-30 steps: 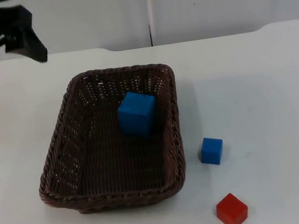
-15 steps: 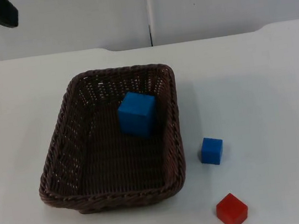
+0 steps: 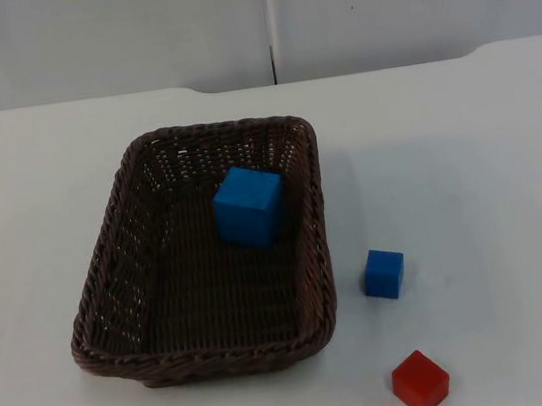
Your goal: Pick up the basket with the left hand and place the largest block into the basket with the right hand.
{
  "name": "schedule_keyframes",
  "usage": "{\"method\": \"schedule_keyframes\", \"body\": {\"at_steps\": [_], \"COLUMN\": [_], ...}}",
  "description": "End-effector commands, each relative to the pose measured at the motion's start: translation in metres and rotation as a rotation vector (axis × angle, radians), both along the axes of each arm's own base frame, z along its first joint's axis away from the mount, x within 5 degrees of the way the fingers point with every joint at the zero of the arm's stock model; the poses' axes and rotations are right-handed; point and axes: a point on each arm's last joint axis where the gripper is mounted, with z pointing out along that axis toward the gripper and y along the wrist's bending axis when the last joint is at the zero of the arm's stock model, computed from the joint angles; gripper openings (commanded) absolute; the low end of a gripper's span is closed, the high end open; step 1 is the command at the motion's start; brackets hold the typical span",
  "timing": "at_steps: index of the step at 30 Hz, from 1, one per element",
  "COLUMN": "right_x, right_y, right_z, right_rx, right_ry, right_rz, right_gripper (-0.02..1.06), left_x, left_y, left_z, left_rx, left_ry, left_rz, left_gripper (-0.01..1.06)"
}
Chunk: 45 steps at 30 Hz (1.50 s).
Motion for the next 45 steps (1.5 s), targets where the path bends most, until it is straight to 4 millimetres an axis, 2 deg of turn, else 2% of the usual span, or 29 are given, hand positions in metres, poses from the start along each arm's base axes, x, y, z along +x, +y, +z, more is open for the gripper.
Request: {"method": "schedule_keyframes", "body": {"at_steps": [1,5,6,11,12,17,18,24,31,36,38,39,44,45], "right_x": [-0.011,-0.033,-0.033,-0.062,-0.062,-0.09,-0.09,-0.119,-0.137,-0.137,-0.138,-0.138,-0.135,-0.135], "right_y": [-0.01,-0.031,-0.031,-0.058,-0.058,-0.084,-0.084,-0.117,-0.142,-0.146,-0.146,-0.146,-0.149,-0.149], "right_z": [0.0,-0.008,-0.008,-0.022,-0.022,-0.039,-0.039,-0.05,-0.062,-0.073,-0.074,-0.074,-0.076,-0.076], "right_rx": [0.031,0.07,0.07,0.121,0.121,0.136,0.136,0.181,0.184,0.108,0.1,0.1,0.063,0.063], "right_ry": [-0.027,-0.05,-0.05,-0.072,-0.072,-0.073,-0.073,-0.071,-0.069,0.024,0.031,0.031,0.014,0.014], "right_rz": [-0.003,-0.009,-0.009,-0.012,-0.012,-0.014,-0.014,-0.073,-0.139,-0.175,-0.176,-0.176,-0.203,-0.203], "right_gripper": [0.78,0.78,0.78,0.78,0.78,0.78,0.78,0.78,0.78,0.78,0.78,0.78,0.78,0.78], "left_x": [-0.019,-0.056,-0.056,-0.098,-0.098,-0.134,-0.134,-0.167,-0.192,-0.206,-0.205,-0.205,-0.187,-0.187], "left_y": [0.001,0.003,0.003,0.003,0.003,0.003,0.003,0.009,0.013,0.016,0.018,0.018,0.022,0.022], "left_z": [0.004,0.013,0.013,0.023,0.023,0.025,0.025,0.021,0.015,0.005,-0.008,-0.008,-0.049,-0.049], "left_rx": [0.008,0.017,0.017,0.021,0.021,-0.007,-0.007,0.022,0.026,0.02,0.031,0.031,0.057,0.057], "left_ry": [-0.043,-0.123,-0.123,-0.207,-0.207,-0.26,-0.26,-0.3,-0.333,-0.362,-0.344,-0.344,-0.211,-0.211], "left_rz": [-0.003,-0.021,-0.021,-0.053,-0.053,-0.06,-0.06,-0.03,0.004,0.03,0.057,0.057,0.101,0.101], "left_gripper": [0.82,0.82,0.82,0.82,0.82,0.82,0.82,0.82,0.82,0.82,0.82,0.82,0.82,0.82]}}
